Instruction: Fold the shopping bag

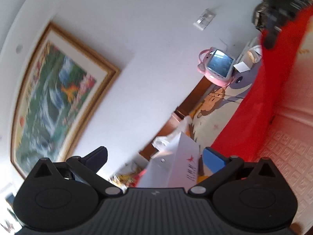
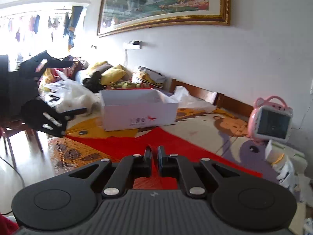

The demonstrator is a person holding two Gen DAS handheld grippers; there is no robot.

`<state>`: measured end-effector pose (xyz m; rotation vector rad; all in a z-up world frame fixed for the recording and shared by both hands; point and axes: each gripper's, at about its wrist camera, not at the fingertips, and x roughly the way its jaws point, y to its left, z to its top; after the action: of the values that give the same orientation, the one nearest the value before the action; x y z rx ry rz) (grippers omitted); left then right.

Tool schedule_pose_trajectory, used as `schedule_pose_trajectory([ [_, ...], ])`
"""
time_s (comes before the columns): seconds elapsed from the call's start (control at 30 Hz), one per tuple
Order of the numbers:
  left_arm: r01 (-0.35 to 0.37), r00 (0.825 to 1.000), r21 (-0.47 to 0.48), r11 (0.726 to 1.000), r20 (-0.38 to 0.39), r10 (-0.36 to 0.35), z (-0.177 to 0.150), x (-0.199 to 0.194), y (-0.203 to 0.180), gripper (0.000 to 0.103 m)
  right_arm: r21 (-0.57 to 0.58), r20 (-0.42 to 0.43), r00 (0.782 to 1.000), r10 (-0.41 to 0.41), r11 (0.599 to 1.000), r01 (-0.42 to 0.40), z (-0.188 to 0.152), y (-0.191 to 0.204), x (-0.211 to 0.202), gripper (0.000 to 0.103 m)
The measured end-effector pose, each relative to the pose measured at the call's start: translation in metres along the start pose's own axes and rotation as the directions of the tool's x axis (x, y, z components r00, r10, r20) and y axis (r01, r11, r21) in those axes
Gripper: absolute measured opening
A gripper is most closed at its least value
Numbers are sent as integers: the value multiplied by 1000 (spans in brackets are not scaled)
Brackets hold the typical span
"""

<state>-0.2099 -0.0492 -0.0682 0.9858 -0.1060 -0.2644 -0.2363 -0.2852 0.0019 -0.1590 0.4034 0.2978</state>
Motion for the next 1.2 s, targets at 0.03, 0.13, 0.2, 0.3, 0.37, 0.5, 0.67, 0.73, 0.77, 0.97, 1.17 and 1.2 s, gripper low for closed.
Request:
schedule_pose_trajectory([
  [0.03,1,1000,30,1000,9,-1,-6,1,-3,103,17,-3,1000,11,1000,-11,1,-5,2,7],
  [0.13,31,999,93,995,24,-33,-21,1,-16,103,45,-10,1000,29,999,-28,0,-15,6,7],
  [0.2,58,998,143,988,13,-61,-33,3,-28,103,53,-11,999,32,998,-31,-1,-17,8,7],
  [0.3,52,999,186,981,-4,-52,-47,3,-41,103,65,-10,1000,27,998,-26,0,-17,10,7],
  [0.37,68,998,173,982,4,-70,-53,-2,-43,103,69,-9,1000,23,997,-23,0,-18,11,7],
  [0.5,111,991,197,974,53,-123,-62,-18,-52,103,81,-9,1000,24,996,-23,6,-23,15,7],
  [0.67,220,965,137,966,116,-236,-55,-15,-53,103,98,-8,998,67,993,-66,9,-22,21,7],
  [0.73,284,947,111,952,123,-297,-52,-7,-53,103,100,-6,997,79,992,-78,10,-20,22,7],
  [0.77,312,939,93,946,119,-322,-50,-1,-54,103,98,-6,997,81,992,-80,10,-19,21,7],
  [0.97,433,895,-56,900,145,-422,-43,40,-53,103,101,-6,997,83,991,-82,10,-16,12,7],
  [1.17,510,858,-112,853,135,-495,-39,64,-57,84,99,-19,996,83,992,-81,9,-18,8,10],
  [1.2,504,862,-114,856,128,-491,-39,67,-59,82,97,-23,996,85,992,-82,8,-19,8,10],
])
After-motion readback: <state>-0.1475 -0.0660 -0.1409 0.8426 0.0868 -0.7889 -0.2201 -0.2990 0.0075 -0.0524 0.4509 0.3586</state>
